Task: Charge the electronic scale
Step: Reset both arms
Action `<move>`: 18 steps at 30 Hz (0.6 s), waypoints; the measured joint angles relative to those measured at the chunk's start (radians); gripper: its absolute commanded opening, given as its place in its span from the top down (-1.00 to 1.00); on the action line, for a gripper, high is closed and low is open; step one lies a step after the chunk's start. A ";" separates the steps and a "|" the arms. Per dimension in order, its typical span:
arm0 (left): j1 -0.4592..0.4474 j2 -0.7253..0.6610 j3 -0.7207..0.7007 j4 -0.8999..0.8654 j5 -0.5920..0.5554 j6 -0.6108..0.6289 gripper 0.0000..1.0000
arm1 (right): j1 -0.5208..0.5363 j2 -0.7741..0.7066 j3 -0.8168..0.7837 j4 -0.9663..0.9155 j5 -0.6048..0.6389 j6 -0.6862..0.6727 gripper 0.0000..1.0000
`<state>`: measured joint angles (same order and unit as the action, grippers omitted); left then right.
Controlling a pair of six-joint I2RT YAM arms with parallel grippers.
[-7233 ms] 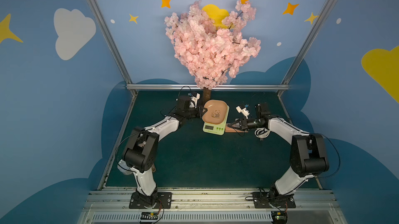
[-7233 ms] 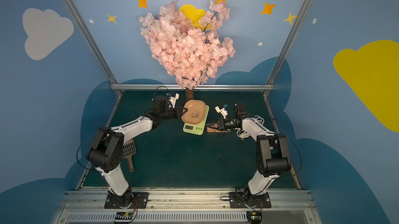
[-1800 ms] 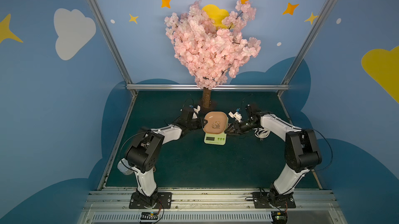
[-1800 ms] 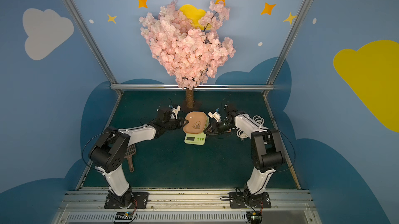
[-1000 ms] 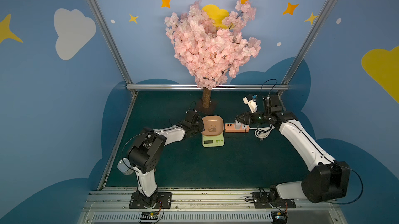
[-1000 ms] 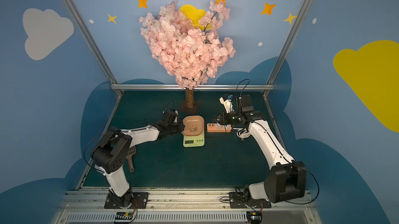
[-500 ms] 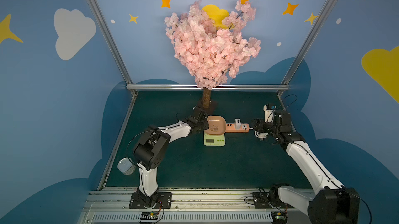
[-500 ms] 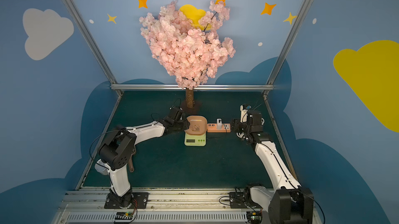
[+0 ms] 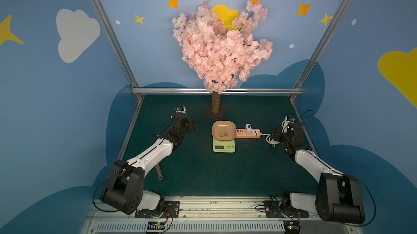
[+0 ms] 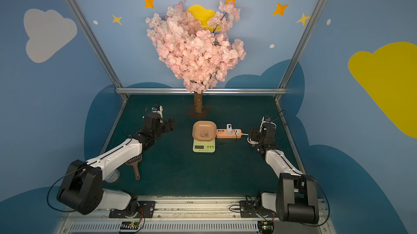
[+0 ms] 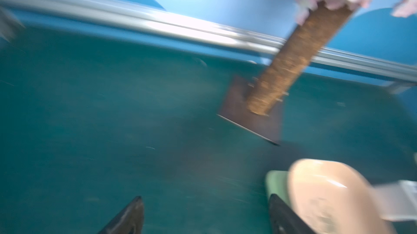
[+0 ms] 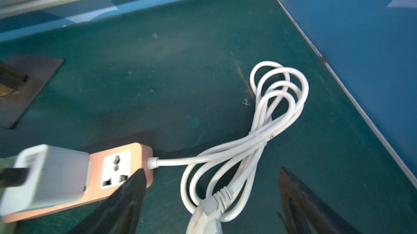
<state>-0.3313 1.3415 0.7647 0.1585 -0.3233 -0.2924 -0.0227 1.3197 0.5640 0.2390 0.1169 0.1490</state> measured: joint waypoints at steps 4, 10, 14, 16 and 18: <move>0.093 -0.115 -0.238 0.181 -0.084 0.140 -0.99 | -0.028 0.093 -0.043 0.113 -0.006 0.009 -0.84; 0.244 -0.090 -0.417 0.386 -0.098 0.260 -1.00 | -0.026 0.108 -0.045 0.157 -0.056 -0.024 -0.84; 0.307 0.007 -0.419 0.486 -0.060 0.282 -1.00 | 0.002 0.082 -0.107 0.271 -0.058 -0.053 -0.84; 0.311 0.026 -0.418 0.495 -0.032 0.290 -1.00 | 0.011 0.090 -0.139 0.315 -0.062 -0.064 -0.84; 0.311 0.024 -0.419 0.509 -0.002 0.293 -1.00 | 0.018 0.118 -0.153 0.359 -0.072 -0.081 -0.84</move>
<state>-0.0200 1.3655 0.3454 0.6678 -0.3252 0.0006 -0.0044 1.4380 0.4107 0.5980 0.0448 0.0677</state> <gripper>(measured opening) 0.999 0.920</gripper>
